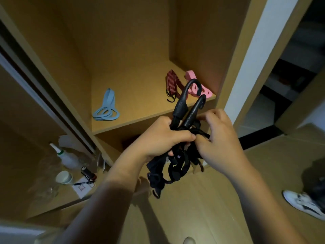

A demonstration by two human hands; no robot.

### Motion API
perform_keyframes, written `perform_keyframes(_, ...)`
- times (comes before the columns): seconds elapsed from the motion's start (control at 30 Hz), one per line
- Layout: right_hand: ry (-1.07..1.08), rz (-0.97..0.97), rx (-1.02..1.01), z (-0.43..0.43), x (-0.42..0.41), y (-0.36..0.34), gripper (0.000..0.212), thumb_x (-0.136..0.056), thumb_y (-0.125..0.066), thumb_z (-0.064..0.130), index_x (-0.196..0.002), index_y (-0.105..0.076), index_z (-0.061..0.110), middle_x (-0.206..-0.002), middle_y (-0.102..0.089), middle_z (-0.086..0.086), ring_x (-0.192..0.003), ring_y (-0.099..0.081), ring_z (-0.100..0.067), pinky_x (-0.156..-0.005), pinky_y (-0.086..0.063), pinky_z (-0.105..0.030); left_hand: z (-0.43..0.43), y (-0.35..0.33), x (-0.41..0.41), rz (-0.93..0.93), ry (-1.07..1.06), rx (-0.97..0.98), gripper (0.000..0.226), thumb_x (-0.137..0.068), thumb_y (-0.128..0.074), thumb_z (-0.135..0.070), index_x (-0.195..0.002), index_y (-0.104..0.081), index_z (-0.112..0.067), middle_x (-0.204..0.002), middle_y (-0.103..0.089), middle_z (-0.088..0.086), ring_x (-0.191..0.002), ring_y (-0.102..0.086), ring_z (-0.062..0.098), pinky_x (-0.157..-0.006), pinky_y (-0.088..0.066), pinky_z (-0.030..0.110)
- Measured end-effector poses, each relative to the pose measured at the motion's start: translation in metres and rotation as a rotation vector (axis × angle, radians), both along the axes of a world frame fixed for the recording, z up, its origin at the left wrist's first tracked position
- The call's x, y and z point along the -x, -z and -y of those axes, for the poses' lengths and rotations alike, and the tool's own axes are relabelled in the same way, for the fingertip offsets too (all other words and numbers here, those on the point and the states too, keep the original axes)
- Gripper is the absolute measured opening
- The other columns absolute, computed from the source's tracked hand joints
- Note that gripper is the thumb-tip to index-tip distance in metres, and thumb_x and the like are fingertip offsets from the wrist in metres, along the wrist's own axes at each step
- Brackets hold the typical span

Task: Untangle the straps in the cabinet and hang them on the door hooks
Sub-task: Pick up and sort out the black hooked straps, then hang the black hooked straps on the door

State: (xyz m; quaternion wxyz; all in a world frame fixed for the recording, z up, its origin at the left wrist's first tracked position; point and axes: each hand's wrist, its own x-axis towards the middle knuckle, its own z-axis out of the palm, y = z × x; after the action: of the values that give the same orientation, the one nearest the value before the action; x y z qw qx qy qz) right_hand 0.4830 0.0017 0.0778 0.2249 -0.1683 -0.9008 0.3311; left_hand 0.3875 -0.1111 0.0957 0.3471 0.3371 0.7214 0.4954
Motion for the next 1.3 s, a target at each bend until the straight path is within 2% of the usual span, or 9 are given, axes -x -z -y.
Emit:
perform_keyframes(0.17,0.069,-0.034,-0.027,0.010,-0.045,0.011,0.030,-0.081,-0.055,0.009,-0.110,-0.052,0.019,-0.106,-0.039,0.011,-0.103,-0.039,-0.005,-0.082,-0.031,-0.014,-0.008,0.011,-0.026,0.029,0.109,-0.004,0.015,-0.081,-0.065,-0.015,-0.068,-0.060,-0.012,-0.060,-0.054,0.003,-0.046,-0.048,0.011,-0.040,-0.036,0.022)
perform_keyframes(0.27,0.201,-0.041,-0.084,0.000,-0.085,0.013,0.018,-0.078,-0.050,0.016,-0.095,-0.056,0.016,-0.101,-0.042,0.009,-0.098,-0.040,-0.008,-0.080,-0.033,-0.014,-0.032,0.014,-0.058,0.077,0.224,-0.014,0.018,-0.080,-0.064,-0.014,-0.063,-0.057,-0.012,-0.054,-0.049,0.001,-0.039,-0.043,0.010,-0.039,-0.031,0.023)
perform_keyframes(0.4,0.400,-0.010,-0.166,-0.027,-0.153,0.008,0.024,-0.072,-0.043,0.029,-0.082,-0.052,0.010,-0.089,-0.050,-0.001,-0.084,-0.049,-0.021,-0.070,-0.044,-0.035,-0.078,0.011,-0.115,0.138,0.396,-0.035,0.022,-0.082,-0.061,-0.008,-0.062,-0.055,-0.014,-0.050,-0.046,-0.001,-0.039,-0.040,0.010,-0.037,-0.028,0.021)
perform_keyframes(0.57,0.641,0.035,-0.244,-0.060,-0.260,0.004,0.022,-0.068,-0.034,0.044,-0.061,-0.035,0.023,-0.063,-0.041,0.005,-0.062,-0.040,-0.019,-0.051,-0.032,-0.032,-0.142,0.005,-0.205,0.153,0.638,-0.044,0.016,-0.066,-0.069,-0.022,-0.072,-0.059,-0.010,-0.051,-0.049,-0.003,-0.048,-0.042,0.014,-0.044,-0.029,0.024)
perform_keyframes(0.77,0.842,0.091,-0.114,-0.109,-0.398,0.001,0.027,-0.073,-0.044,0.040,-0.053,-0.032,0.026,-0.059,-0.039,0.009,-0.058,-0.040,-0.015,-0.051,-0.030,-0.029,-0.225,0.006,-0.341,0.189,0.839,-0.072,0.005,-0.062,-0.069,-0.021,-0.066,-0.068,-0.023,-0.062,-0.056,0.000,-0.066,-0.049,0.023,-0.066,-0.031,0.039)
perform_keyframes(0.87,0.926,0.069,-0.051,-0.132,-0.462,0.000,0.031,-0.078,-0.055,0.030,-0.053,-0.041,0.019,-0.058,-0.044,0.004,-0.058,-0.044,-0.018,-0.053,-0.034,-0.033,-0.262,0.009,-0.404,0.160,0.930,-0.070,0.028,-0.055,-0.071,-0.017,-0.082,-0.068,-0.010,-0.075,-0.062,0.010,-0.072,-0.058,0.024,-0.072,-0.037,0.041)
perform_keyframes(0.93,0.992,0.029,0.042,-0.147,-0.498,0.002,0.030,-0.078,-0.057,0.021,-0.052,-0.042,0.018,-0.055,-0.047,0.001,-0.055,-0.045,-0.020,-0.051,-0.034,-0.031,-0.284,0.011,-0.442,0.112,0.984,-0.064,0.038,-0.050,-0.071,-0.015,-0.086,-0.064,-0.002,-0.079,-0.059,0.015,-0.075,-0.056,0.024,-0.071,-0.038,0.039)
perform_keyframes(1.17,1.129,-0.117,0.277,-0.211,-0.592,0.011,0.024,-0.084,-0.052,0.014,-0.061,-0.044,0.017,-0.059,-0.049,0.000,-0.051,-0.044,-0.015,-0.048,-0.036,-0.027,-0.361,0.019,-0.546,0.231,0.934,-0.057,0.018,-0.080,-0.060,-0.001,-0.091,-0.063,-0.016,-0.074,-0.065,0.003,-0.069,-0.065,0.015,-0.068,-0.049,0.035)
perform_keyframes(1.3,1.105,-0.180,0.333,-0.259,-0.619,0.015,0.020,-0.091,-0.050,0.020,-0.071,-0.047,0.021,-0.064,-0.051,0.002,-0.057,-0.047,-0.015,-0.054,-0.039,-0.030,-0.410,0.019,-0.576,0.272,0.903,-0.075,0.015,-0.084,-0.058,-0.005,-0.088,-0.063,-0.019,-0.069,-0.060,0.001,-0.055,-0.060,0.006,-0.049,-0.038,0.023)
